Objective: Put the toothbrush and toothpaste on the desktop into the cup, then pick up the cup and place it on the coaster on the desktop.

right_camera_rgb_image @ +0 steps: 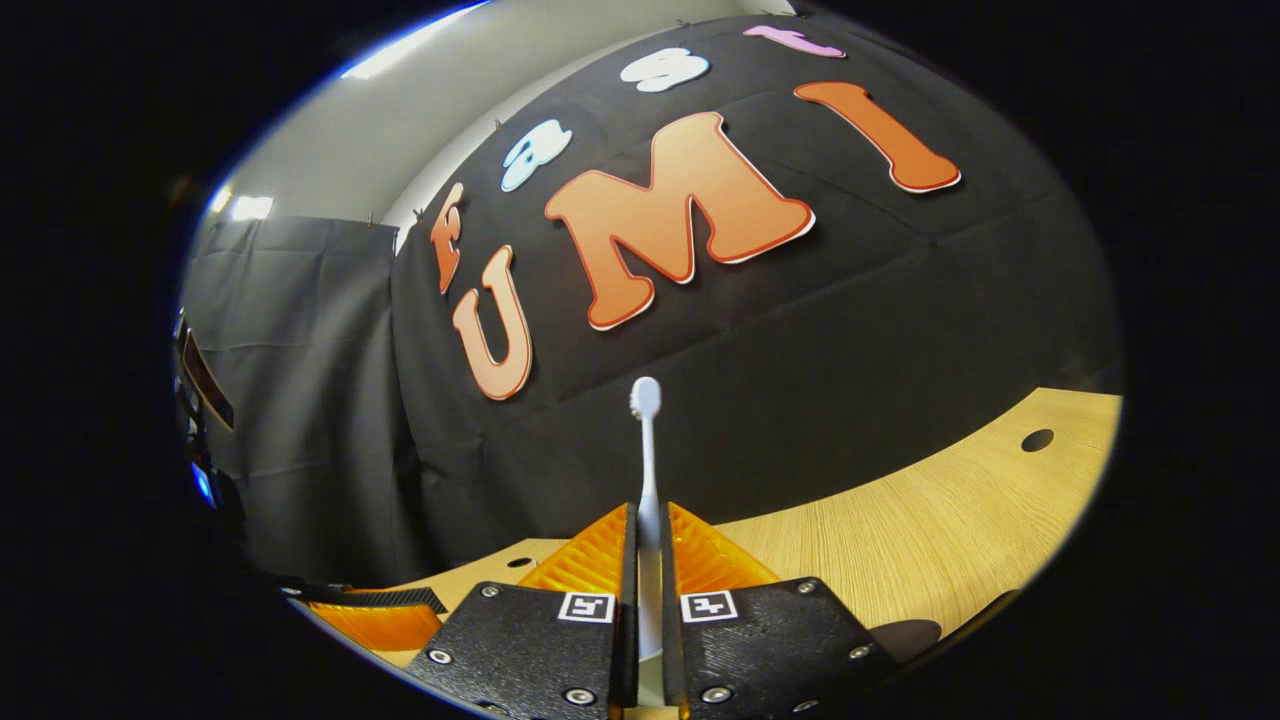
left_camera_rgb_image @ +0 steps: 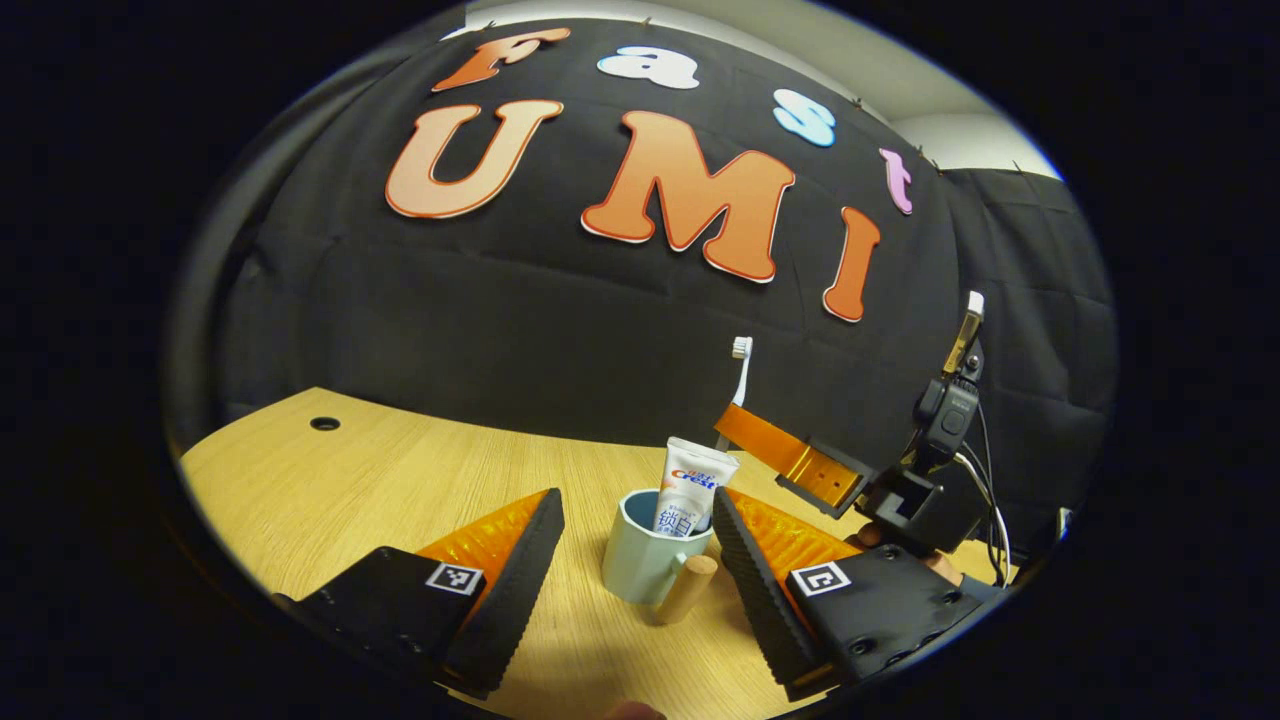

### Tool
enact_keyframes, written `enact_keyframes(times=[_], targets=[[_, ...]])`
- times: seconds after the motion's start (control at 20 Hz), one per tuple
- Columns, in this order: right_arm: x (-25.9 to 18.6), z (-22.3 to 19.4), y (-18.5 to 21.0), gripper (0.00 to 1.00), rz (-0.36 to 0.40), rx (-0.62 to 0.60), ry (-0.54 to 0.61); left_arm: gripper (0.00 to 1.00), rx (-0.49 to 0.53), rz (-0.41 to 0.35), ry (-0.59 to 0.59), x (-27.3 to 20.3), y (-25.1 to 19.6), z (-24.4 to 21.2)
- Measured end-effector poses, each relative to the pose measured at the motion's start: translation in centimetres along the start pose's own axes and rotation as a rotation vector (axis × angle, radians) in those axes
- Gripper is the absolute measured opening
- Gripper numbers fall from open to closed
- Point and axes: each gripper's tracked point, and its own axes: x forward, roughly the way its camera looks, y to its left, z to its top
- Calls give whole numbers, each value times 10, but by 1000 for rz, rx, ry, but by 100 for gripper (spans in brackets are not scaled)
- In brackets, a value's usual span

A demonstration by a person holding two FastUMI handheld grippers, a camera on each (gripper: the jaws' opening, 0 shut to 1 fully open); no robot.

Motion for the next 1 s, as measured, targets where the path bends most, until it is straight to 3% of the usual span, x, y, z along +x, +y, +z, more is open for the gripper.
enact_keyframes(times=[0.25, 0.45, 0.75, 1.0], targets=[[-21, 9, 6, 14, 27, -47, 3, 96, 3, -9, 107, 5, -15, 5], [-45, 31, 2, 27, 31, -89, -11, 99, 29, -14, 205, 7, -31, -3], [-99, 67, -18, 45, 27, -247, -19, 97, 49, -23, 386, 16, -38, 1], [-144, 106, -40, 69, -3, -263, -73, 98, 37, 5, 541, 25, -40, -2]])
